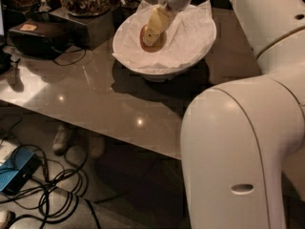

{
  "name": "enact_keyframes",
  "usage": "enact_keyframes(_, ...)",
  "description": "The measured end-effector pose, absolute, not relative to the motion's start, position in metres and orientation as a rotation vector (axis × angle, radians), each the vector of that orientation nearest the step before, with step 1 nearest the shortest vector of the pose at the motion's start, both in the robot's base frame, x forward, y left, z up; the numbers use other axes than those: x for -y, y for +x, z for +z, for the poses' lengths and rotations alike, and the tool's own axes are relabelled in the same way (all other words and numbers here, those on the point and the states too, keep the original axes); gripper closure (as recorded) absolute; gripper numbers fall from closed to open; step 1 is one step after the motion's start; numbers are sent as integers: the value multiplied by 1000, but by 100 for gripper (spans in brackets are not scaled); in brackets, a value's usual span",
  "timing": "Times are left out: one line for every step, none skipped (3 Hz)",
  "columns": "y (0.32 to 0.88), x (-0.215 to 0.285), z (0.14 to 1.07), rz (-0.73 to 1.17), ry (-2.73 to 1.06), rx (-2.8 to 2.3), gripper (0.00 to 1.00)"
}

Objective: Pick apple from white bowl

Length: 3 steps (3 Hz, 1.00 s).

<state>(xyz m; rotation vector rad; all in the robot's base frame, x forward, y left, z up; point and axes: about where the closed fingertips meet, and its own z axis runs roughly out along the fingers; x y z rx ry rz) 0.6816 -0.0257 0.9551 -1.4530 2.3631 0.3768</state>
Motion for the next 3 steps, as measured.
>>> enact_keyframes(679, 14, 986, 386, -1435, -2313, 100)
enact_keyframes(674, 6, 1019, 351, -1422, -2261, 100)
enact_keyframes(670, 2, 1044, 298, -1412, -2228, 100)
